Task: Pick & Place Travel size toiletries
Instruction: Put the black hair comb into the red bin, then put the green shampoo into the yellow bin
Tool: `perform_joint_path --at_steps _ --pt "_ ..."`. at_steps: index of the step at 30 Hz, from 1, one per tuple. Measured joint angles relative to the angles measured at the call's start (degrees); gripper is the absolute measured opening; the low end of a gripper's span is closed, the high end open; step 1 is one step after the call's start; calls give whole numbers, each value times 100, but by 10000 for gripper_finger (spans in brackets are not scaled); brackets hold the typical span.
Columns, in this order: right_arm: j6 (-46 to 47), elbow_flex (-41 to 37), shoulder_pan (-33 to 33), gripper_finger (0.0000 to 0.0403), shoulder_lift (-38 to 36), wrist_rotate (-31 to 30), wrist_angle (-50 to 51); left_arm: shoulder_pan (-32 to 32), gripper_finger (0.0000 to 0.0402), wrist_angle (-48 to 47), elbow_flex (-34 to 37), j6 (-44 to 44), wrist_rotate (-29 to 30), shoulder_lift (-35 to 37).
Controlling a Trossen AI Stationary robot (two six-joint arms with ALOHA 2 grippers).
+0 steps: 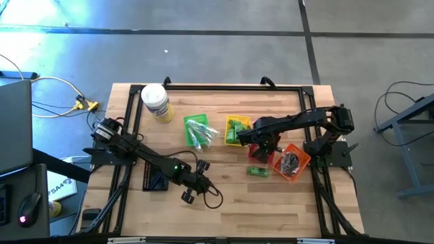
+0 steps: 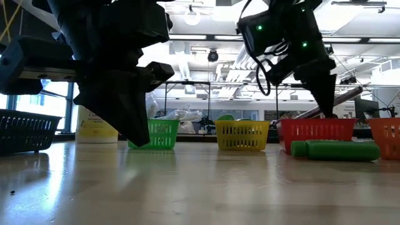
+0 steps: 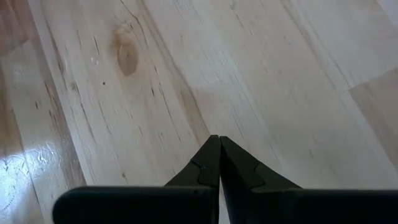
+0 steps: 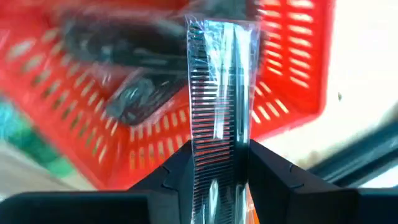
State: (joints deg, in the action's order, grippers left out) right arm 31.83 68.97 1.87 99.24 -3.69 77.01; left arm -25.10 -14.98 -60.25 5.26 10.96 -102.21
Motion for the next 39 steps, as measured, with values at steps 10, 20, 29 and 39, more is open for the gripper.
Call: perform_joint_path --at_steps 10,20,29,39 --pt "1327 0 232 51 0 117 -624 -2 0 -13 0 79 0 0" --pt "1194 -2 243 3 0 2 -1090 -2 0 -39 0 94 -138 0" --pt "-257 -7 -451 3 -1225 -1183 -2128 -2 0 -37 4 94 -105 57" --pt "-2329 -1019 -2417 3 -3873 -1832 -5696 12 0 714 -11 423 -52 516"
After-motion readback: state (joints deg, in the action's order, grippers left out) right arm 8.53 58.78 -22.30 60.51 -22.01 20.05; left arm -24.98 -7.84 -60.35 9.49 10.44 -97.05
